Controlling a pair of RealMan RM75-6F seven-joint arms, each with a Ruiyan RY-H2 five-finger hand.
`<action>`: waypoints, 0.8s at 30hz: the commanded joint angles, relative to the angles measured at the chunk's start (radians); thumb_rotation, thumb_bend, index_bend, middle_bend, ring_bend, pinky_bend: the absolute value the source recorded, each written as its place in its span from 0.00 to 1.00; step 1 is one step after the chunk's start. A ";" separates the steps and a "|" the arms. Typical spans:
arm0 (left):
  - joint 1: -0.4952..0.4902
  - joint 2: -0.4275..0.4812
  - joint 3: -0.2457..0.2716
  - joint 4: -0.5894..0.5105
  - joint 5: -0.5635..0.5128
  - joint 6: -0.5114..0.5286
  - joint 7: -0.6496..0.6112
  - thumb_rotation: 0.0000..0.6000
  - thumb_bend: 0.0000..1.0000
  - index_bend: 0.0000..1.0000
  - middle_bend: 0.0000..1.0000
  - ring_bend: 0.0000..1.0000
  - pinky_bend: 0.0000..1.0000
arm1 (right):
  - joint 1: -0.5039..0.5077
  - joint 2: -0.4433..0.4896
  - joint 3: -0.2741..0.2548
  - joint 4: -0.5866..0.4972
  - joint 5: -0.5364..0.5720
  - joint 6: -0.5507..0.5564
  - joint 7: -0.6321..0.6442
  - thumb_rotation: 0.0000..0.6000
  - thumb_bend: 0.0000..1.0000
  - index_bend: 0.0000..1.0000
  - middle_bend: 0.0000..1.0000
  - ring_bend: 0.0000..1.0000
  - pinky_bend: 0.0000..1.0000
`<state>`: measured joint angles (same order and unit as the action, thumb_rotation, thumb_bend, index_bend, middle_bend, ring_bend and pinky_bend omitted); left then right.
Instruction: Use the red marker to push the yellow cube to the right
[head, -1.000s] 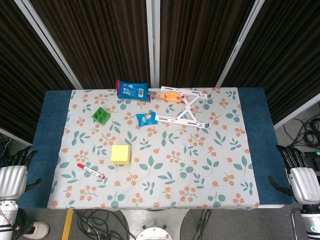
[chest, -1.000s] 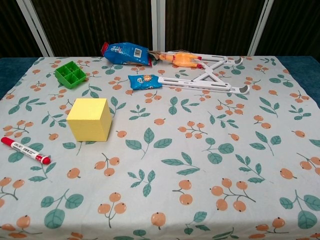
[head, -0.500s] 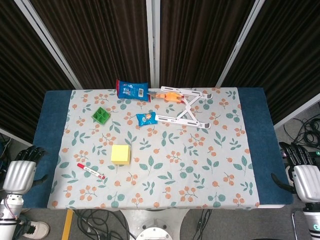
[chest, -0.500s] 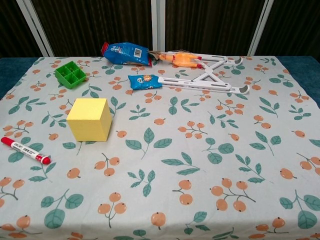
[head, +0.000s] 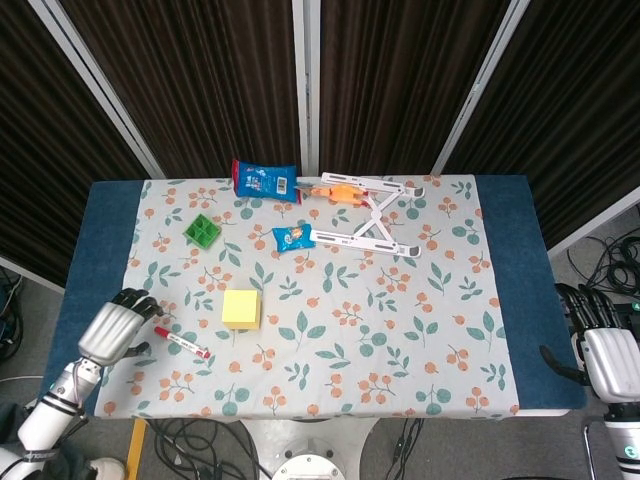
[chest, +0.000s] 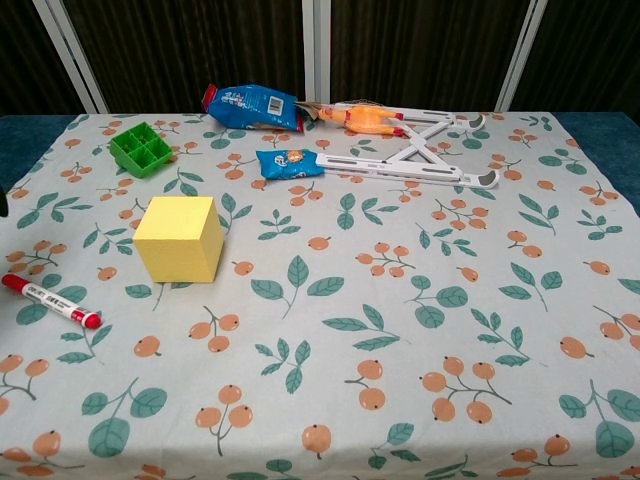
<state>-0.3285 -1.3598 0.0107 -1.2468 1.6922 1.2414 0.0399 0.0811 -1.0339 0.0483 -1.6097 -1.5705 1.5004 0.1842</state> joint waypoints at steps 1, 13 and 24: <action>-0.034 -0.015 0.014 0.001 0.001 -0.053 0.026 1.00 0.20 0.44 0.43 0.25 0.25 | 0.000 0.000 0.000 0.002 0.003 -0.001 0.003 1.00 0.17 0.01 0.10 0.00 0.00; -0.090 -0.052 0.017 -0.034 -0.096 -0.210 0.150 1.00 0.24 0.46 0.43 0.25 0.25 | -0.001 -0.009 -0.004 0.016 0.008 -0.007 0.017 1.00 0.17 0.01 0.10 0.00 0.00; -0.092 -0.097 0.020 -0.023 -0.135 -0.208 0.259 1.00 0.25 0.49 0.54 0.29 0.25 | -0.004 -0.012 -0.006 0.025 0.013 -0.010 0.025 1.00 0.17 0.01 0.10 0.00 0.00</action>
<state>-0.4195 -1.4537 0.0301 -1.2675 1.5628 1.0363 0.2926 0.0771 -1.0462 0.0423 -1.5846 -1.5577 1.4907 0.2094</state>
